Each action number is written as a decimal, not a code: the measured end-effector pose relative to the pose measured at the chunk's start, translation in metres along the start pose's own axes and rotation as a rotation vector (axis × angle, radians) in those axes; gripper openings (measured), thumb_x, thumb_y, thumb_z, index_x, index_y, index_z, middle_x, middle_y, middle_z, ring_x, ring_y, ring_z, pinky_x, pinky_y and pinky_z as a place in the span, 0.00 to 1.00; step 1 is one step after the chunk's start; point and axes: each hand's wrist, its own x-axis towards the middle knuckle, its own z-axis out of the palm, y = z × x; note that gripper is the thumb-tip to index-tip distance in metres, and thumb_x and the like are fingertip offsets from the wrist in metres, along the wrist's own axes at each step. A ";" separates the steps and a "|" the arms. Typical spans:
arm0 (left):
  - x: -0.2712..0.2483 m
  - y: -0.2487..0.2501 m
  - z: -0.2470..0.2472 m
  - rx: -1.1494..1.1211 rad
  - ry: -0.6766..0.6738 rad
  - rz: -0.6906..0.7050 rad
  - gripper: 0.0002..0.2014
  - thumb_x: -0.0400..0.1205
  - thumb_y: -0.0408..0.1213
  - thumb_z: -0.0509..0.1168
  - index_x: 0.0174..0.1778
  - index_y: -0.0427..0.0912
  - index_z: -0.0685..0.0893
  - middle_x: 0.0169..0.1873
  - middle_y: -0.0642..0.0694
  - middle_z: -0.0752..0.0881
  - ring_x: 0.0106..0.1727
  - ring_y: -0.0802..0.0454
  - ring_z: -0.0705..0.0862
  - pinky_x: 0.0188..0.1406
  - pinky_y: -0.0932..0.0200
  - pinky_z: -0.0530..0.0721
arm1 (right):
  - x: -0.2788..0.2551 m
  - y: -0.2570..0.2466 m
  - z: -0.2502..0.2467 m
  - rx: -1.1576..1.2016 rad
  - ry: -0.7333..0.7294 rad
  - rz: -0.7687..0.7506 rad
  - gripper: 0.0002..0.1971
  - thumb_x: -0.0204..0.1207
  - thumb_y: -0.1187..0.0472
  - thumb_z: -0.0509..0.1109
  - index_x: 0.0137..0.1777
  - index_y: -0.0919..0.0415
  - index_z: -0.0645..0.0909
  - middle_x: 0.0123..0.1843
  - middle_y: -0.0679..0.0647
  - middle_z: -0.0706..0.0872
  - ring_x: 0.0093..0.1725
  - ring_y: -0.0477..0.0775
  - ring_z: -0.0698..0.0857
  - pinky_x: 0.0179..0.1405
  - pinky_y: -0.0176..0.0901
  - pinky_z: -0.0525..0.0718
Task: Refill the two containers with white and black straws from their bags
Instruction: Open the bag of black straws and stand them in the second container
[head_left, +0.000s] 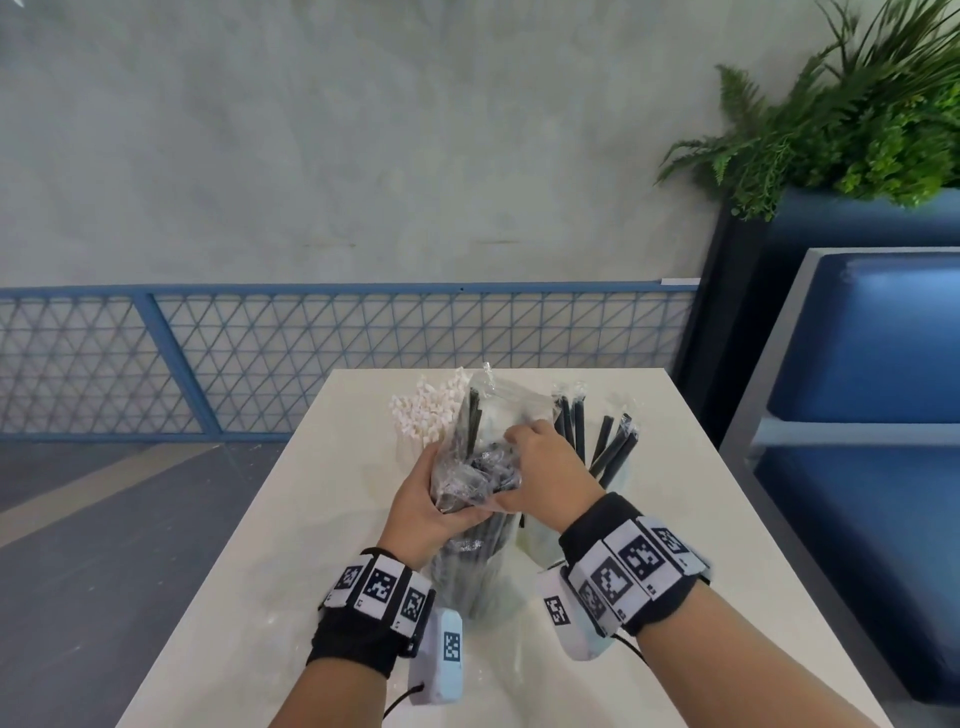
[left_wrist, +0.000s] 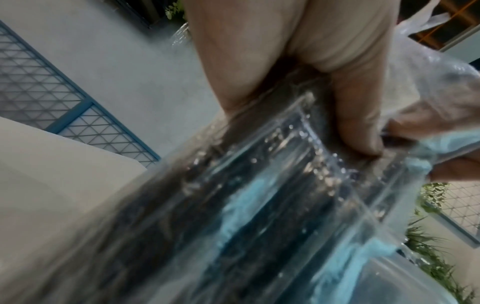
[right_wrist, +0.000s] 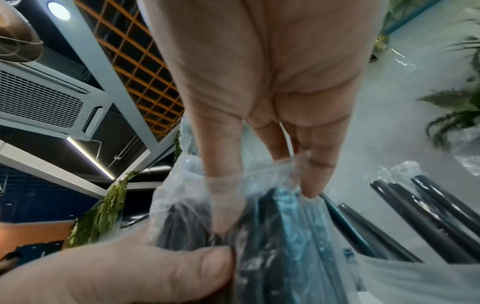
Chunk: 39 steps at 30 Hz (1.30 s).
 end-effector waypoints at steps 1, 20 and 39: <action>-0.001 -0.002 -0.001 -0.002 -0.001 -0.006 0.50 0.54 0.42 0.86 0.72 0.51 0.70 0.58 0.53 0.85 0.60 0.59 0.84 0.63 0.58 0.80 | 0.001 0.001 0.001 0.014 0.016 0.014 0.31 0.66 0.56 0.77 0.67 0.65 0.72 0.66 0.59 0.75 0.63 0.55 0.77 0.62 0.35 0.71; 0.000 -0.007 -0.003 0.115 0.065 0.006 0.37 0.61 0.29 0.82 0.65 0.41 0.76 0.48 0.55 0.86 0.52 0.60 0.85 0.54 0.66 0.81 | 0.009 0.005 -0.018 0.236 0.260 -0.115 0.01 0.70 0.65 0.75 0.40 0.59 0.87 0.32 0.43 0.84 0.29 0.32 0.77 0.37 0.17 0.73; -0.001 -0.020 -0.001 -0.013 -0.061 -0.012 0.46 0.51 0.42 0.84 0.68 0.45 0.74 0.56 0.46 0.88 0.59 0.51 0.86 0.59 0.52 0.83 | 0.006 0.003 0.013 -0.336 -0.079 -0.168 0.21 0.77 0.53 0.64 0.68 0.59 0.68 0.53 0.62 0.85 0.54 0.63 0.84 0.44 0.47 0.78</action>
